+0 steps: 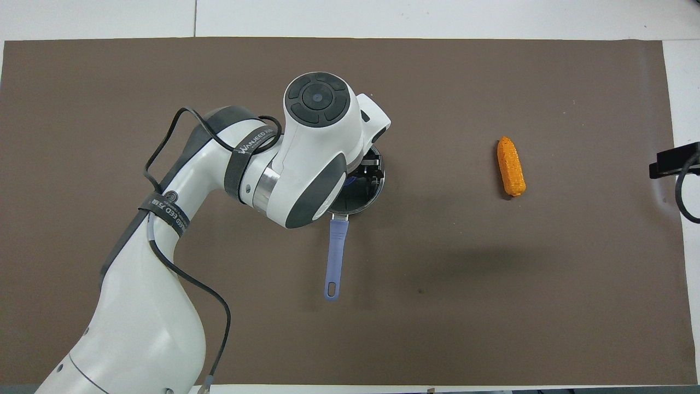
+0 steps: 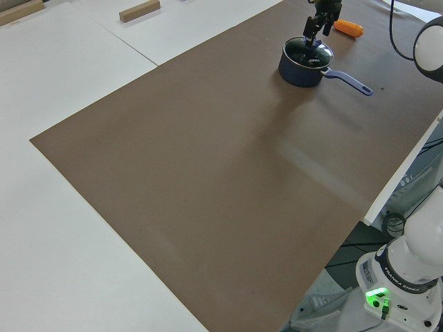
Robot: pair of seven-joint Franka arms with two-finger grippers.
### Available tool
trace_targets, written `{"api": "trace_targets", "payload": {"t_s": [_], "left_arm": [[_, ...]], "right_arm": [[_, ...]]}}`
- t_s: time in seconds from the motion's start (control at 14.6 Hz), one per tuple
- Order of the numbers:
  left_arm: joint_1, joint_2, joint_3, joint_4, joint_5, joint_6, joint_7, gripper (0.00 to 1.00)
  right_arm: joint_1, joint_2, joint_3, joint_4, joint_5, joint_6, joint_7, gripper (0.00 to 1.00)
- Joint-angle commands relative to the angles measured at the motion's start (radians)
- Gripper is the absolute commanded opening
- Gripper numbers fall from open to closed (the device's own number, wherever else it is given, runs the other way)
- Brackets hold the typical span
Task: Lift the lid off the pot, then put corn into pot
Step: 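Grasp the lid knob with the left gripper while the right gripper reaches the corn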
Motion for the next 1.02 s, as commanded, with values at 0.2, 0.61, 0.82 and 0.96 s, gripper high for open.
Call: {"api": "trace_targets", "payload": {"t_s": [0.2,0.61,0.82,0.96], "left_arm": [[-0.02,0.034,0.017,0.028,0.027,0.017,-0.015,1.0],[-0.018,0.034,0.017,0.025,0.027,0.017,-0.013,0.98],[-0.018,0.034,0.017,0.025,0.027,0.015,-0.013,0.87],[-0.02,0.033,0.017,0.025,0.028,0.014,-0.013,0.78]], "right_arm": [[-0.017,-0.015,0.014,-0.02,0.015,0.01,0.017,1.0],[-0.017,-0.015,0.014,-0.02,0.016,0.01,0.015,1.0],[-0.017,-0.015,0.014,-0.02,0.015,0.01,0.017,1.0],[-0.017,-0.015,0.014,-0.02,0.015,0.01,0.017,1.0]]}}
